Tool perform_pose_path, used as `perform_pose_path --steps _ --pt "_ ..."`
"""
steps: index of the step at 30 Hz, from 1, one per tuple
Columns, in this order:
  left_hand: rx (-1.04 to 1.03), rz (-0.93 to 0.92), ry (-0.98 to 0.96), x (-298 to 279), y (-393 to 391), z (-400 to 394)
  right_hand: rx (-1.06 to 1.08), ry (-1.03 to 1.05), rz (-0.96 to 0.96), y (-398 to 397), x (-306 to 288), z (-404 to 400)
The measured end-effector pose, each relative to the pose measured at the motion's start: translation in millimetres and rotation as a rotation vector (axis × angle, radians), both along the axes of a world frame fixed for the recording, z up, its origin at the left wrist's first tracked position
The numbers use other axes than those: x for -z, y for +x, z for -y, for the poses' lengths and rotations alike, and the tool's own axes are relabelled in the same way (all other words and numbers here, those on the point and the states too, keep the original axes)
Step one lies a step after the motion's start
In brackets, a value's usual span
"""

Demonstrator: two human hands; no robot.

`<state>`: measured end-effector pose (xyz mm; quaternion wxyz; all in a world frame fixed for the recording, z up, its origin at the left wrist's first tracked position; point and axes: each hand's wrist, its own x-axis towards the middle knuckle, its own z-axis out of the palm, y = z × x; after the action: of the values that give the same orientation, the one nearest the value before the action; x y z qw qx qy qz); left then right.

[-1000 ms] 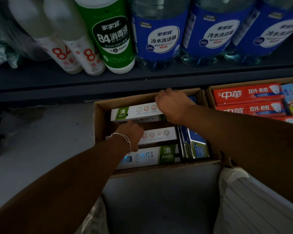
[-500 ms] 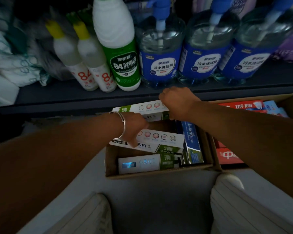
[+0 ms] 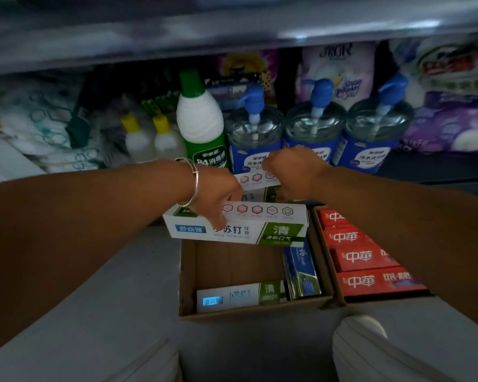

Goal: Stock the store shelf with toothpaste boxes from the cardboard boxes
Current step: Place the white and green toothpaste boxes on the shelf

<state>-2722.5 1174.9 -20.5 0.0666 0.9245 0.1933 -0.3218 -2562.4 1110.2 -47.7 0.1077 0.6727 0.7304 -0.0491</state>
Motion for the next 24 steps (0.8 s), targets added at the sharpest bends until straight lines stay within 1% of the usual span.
perform_pose_path --steps 3,9,14,24 --pt "-0.007 0.006 -0.007 -25.3 4.0 1.1 -0.002 0.043 0.002 5.0 -17.8 0.5" --pt "0.005 0.036 0.082 -80.0 11.6 9.1 0.013 0.131 -0.007 14.0 -63.7 7.4" --pt "0.008 0.056 0.118 -121.3 16.3 18.4 0.03 0.171 -0.011 18.3 -101.0 16.1" --pt "0.02 0.139 0.219 -188.4 20.4 37.7 0.109 0.282 -0.075 20.3 -180.1 34.3"
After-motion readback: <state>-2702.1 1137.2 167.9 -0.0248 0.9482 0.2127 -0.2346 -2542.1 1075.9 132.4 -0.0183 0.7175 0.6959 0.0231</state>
